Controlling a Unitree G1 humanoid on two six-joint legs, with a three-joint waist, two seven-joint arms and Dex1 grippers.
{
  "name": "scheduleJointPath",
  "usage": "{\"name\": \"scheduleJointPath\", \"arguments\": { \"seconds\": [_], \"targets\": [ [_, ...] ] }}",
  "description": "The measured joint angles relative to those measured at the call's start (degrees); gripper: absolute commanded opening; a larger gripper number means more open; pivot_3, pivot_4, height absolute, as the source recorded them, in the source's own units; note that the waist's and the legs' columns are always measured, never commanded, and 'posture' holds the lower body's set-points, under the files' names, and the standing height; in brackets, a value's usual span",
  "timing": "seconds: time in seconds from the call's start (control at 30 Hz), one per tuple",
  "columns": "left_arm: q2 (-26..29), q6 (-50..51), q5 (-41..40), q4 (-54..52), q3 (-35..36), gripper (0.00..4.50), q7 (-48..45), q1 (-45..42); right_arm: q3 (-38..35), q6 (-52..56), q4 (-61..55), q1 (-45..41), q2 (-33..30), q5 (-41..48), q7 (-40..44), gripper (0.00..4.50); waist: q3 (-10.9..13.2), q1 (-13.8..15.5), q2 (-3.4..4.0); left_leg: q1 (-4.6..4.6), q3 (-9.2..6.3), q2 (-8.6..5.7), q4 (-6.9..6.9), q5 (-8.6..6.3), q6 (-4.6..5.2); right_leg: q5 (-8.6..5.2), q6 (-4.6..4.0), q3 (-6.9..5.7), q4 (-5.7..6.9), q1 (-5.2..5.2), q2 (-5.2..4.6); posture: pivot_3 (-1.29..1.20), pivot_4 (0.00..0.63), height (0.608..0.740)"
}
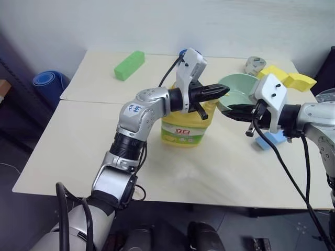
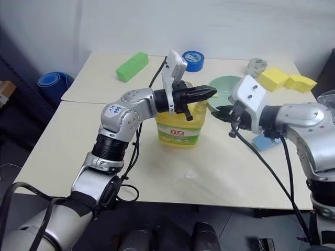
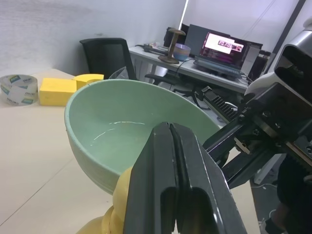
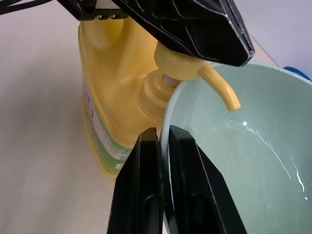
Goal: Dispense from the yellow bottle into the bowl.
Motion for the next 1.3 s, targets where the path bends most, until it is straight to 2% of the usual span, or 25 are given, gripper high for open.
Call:
{"name": "scheduleJointPath", "arguments": {
  "seconds": [0.2,0.33,0.47,0.53,0.67,0.8,0.93,1.0,1.03,1.13,1.23,1.3],
  "targets": [
    [-0.59,-2.83,0.06,2.71,0.29,0.03,0.10,-0.64,0.00,-0.09,0.32,0.15,0.27,-0.04,-0.46,0.00,-0.02,0.01,-0.01,0.04,0.00,0.01,0.00,0.00,0.00,0.00,0.00,0.01,0.00,0.03,0.00,0.00,0.150,0.740],
    [-0.87,-3.16,-1.70,0.96,1.38,0.03,-1.88,0.28,-1.29,-0.91,0.68,1.68,1.05,0.47,-0.40,0.00,0.01,0.09,-0.01,-0.14,-0.02,0.00,0.02,0.00,0.00,0.00,0.00,-0.02,-0.01,-0.10,0.00,0.00,0.150,0.740],
    [-0.73,-6.41,-4.28,-0.41,4.87,0.03,-3.62,2.32,-3.65,-5.84,2.99,6.84,1.26,0.57,0.91,0.00,0.07,0.08,0.01,-0.41,-0.07,-0.01,0.00,0.00,0.00,0.00,0.00,-0.12,-0.14,-0.27,0.00,0.00,0.150,0.740],
    [-0.14,-9.37,-5.70,-2.33,7.07,0.03,-5.20,4.04,-4.46,-8.75,5.15,9.89,1.40,0.28,1.92,0.00,0.09,0.00,0.01,-0.80,-0.11,-0.01,0.05,0.00,0.00,0.01,0.01,-0.16,-0.09,-0.67,0.00,0.00,0.150,0.740],
    [1.27,-13.92,-10.05,-9.48,9.82,0.03,-10.29,10.30,-4.28,-15.89,10.32,16.02,5.12,-1.00,2.94,0.00,0.10,-0.11,0.02,-1.03,-0.07,-0.01,0.05,0.00,0.00,0.01,0.02,-0.14,0.21,-1.06,0.00,0.00,0.150,0.740],
    [9.12,-17.97,-9.40,-17.20,7.90,0.03,-17.34,22.19,-1.55,-27.32,18.22,21.46,8.75,-6.43,3.46,0.00,0.13,-0.24,0.07,-1.03,0.01,-0.01,0.08,0.00,0.00,0.01,0.02,-0.07,0.17,-1.07,0.00,0.00,0.150,0.740],
    [17.03,-19.91,-8.44,-23.17,7.17,0.03,-20.85,32.44,0.15,-36.50,24.80,23.09,11.96,-9.81,3.48,0.00,0.17,-0.50,0.14,-0.97,0.08,0.02,0.14,0.01,0.00,0.01,0.01,0.04,0.23,-1.05,0.00,0.00,0.150,0.740],
    [20.04,-20.07,-8.48,-24.62,7.96,0.00,-21.11,36.13,0.25,-37.73,27.04,23.40,13.40,-9.50,4.19,0.67,0.18,-0.33,0.17,-0.97,0.07,0.02,0.16,0.01,0.00,0.01,0.01,0.04,0.22,-1.05,-0.01,0.00,0.150,0.740],
    [21.35,-20.12,-8.45,-24.68,8.22,0.41,-21.18,37.48,0.40,-37.43,27.13,23.54,13.41,-8.91,5.35,0.92,0.19,-0.19,0.20,-0.97,0.07,0.01,0.17,0.01,0.00,0.01,0.02,0.04,0.21,-1.04,-0.02,0.00,0.150,0.740],
    [26.18,-20.80,-6.98,-24.14,8.86,1.22,-22.42,43.17,-0.06,-39.85,27.44,23.66,13.97,-8.77,5.25,1.99,0.20,-0.17,0.22,-0.96,0.07,0.01,0.14,0.01,0.00,0.01,0.01,0.03,0.21,-1.05,-0.02,0.00,0.150,0.740],
    [27.75,-24.76,-4.61,-22.86,8.98,2.14,-23.34,47.88,-1.64,-44.11,27.88,23.92,15.12,-8.58,4.53,3.02,0.21,0.07,0.24,-0.98,0.06,0.01,0.15,0.01,0.00,0.01,0.01,0.02,0.20,-1.04,-0.02,0.00,0.150,0.740],
    [28.48,-29.04,-2.78,-21.76,9.79,2.78,-22.82,50.97,-4.55,-45.43,25.76,26.40,14.98,-5.42,6.52,3.76,0.21,0.23,0.25,-0.97,0.02,0.00,0.12,0.00,0.00,0.01,0.01,0.00,0.17,-1.01,-0.02,0.00,0.150,0.740]
  ]
}}
